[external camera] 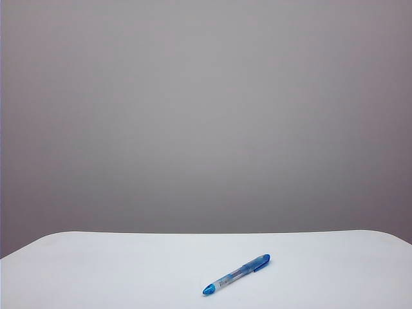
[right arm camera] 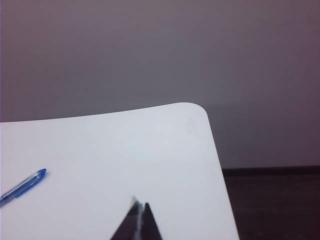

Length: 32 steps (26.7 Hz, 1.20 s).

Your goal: Pick up the pen and remove the cap.

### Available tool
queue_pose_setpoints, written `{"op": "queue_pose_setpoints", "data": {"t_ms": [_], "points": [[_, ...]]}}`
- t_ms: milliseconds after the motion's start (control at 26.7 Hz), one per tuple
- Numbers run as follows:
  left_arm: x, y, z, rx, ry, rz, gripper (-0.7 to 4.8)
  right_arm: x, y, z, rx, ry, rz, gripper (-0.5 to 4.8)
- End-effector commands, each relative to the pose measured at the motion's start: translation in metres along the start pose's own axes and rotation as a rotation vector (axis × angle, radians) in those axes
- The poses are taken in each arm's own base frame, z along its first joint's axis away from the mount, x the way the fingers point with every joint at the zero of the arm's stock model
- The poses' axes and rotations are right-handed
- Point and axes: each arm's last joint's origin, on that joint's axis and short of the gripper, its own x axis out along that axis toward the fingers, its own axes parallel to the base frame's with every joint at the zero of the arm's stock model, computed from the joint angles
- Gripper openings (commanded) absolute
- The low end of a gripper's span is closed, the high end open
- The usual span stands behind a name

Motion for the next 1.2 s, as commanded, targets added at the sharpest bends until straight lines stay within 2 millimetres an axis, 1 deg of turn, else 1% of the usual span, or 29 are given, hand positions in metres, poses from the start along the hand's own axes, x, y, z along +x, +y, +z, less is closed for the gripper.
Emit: {"op": "queue_pose_setpoints", "data": {"t_ms": [38,375,488,563,675,713,750,788,863,975,1050,1125,1200], "points": [[0.0,-0.001,0.001,0.002,-0.01,-0.037,-0.05,0.001,0.0,-0.001,0.014,-0.002,-0.001,0.0],[0.0,-0.001,0.002,-0.002,-0.013,-0.034,-0.05,0.001,0.0,-0.001,0.003,-0.002,0.0,0.0],[0.0,-0.001,0.003,-0.086,-0.025,-0.041,-0.05,0.001,0.0,0.0,0.05,-0.018,0.005,0.0],[-0.001,-0.002,0.009,-0.138,-0.05,-0.06,-0.05,0.001,0.001,0.003,0.108,-0.046,0.01,-0.01],[-0.007,-0.007,0.031,-0.156,-0.13,-0.129,-0.05,-0.001,0.001,0.009,0.239,-0.076,0.016,-0.02],[-0.013,-0.009,0.047,-0.146,-0.169,-0.135,-0.05,-0.002,0.001,0.013,0.261,-0.085,0.02,-0.03],[-0.016,-0.01,0.058,-0.142,-0.185,-0.135,-0.05,-0.003,0.002,0.016,0.261,-0.092,0.023,-0.03],[-0.02,-0.012,0.074,-0.128,-0.202,-0.131,-0.05,-0.006,0.002,0.023,0.265,-0.113,0.023,-0.03],[-0.022,-0.014,0.091,-0.126,-0.21,-0.132,-0.05,-0.009,0.003,0.031,0.269,-0.135,0.024,-0.04],[-0.019,-0.015,0.112,-0.103,-0.182,-0.132,-0.05,-0.013,0.003,0.045,0.274,-0.16,-0.004,-0.04],[-0.013,-0.015,0.123,-0.052,-0.137,-0.121,-0.05,-0.013,0.004,0.054,0.274,-0.16,-0.005,-0.04],[-0.005,-0.015,0.133,-0.006,-0.084,-0.114,-0.05,-0.013,0.005,0.065,0.271,-0.146,-0.008,-0.04],[0.004,-0.014,0.141,0.003,-0.033,-0.112,-0.05,-0.01,0.007,0.076,0.266,-0.124,-0.011,-0.03]]}}
